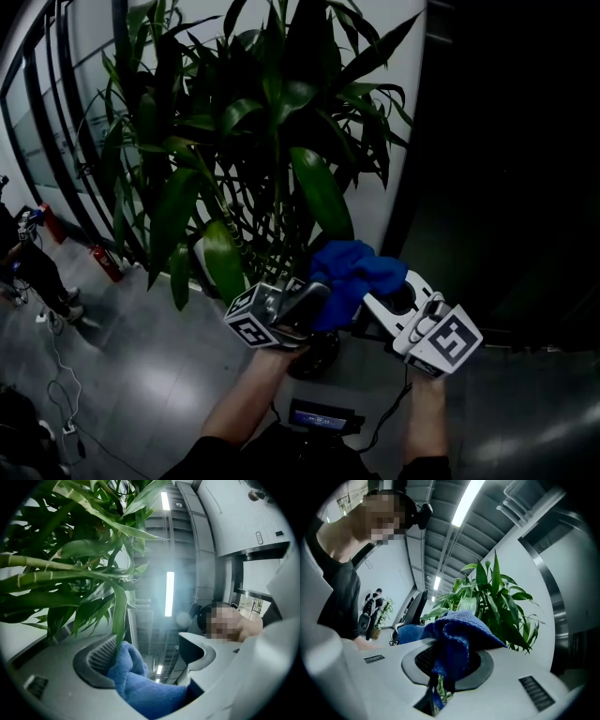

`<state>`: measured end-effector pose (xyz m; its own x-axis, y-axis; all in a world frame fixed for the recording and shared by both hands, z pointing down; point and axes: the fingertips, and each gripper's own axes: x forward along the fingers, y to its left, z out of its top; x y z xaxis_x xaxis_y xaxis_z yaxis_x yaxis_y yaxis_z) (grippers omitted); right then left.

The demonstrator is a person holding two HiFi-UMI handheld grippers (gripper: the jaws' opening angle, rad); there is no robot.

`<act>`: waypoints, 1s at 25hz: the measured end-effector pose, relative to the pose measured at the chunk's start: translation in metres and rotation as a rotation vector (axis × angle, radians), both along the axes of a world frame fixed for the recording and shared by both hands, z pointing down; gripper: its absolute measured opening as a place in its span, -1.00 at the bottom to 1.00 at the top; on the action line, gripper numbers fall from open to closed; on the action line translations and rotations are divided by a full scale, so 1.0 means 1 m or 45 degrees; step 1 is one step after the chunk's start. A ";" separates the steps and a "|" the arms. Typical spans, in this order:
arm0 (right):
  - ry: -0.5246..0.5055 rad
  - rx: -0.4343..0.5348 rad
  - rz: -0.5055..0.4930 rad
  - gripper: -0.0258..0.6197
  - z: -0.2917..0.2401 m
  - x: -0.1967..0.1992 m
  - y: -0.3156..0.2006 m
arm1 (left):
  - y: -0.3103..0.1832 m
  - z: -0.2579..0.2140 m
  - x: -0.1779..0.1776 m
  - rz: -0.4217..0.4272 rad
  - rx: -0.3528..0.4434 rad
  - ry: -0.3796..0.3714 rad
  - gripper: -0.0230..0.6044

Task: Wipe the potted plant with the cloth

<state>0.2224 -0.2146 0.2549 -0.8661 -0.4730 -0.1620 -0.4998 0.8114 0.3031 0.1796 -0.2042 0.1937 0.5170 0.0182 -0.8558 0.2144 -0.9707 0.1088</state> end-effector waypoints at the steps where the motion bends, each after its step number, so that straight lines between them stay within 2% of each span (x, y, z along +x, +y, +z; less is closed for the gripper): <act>1: -0.029 -0.028 -0.017 -0.70 0.003 0.004 -0.001 | 0.000 0.004 0.001 -0.006 -0.005 -0.008 0.38; 3: -0.093 -0.063 -0.017 -0.70 0.008 0.015 -0.005 | 0.000 0.014 0.005 -0.028 -0.023 -0.035 0.38; 7: -0.162 -0.117 0.059 -0.70 0.019 0.042 -0.008 | 0.001 0.042 0.014 -0.064 -0.091 -0.106 0.38; 11: -0.254 -0.087 0.095 -0.70 0.012 0.061 -0.001 | 0.001 0.067 0.005 -0.149 -0.168 -0.162 0.37; 21: -0.509 0.032 -0.108 -0.70 -0.006 0.054 0.015 | 0.043 0.104 -0.064 -0.473 -0.247 -0.266 0.37; 25: -0.588 0.070 -0.171 -0.70 -0.014 0.050 0.019 | 0.057 0.120 -0.104 -0.564 -0.310 -0.247 0.37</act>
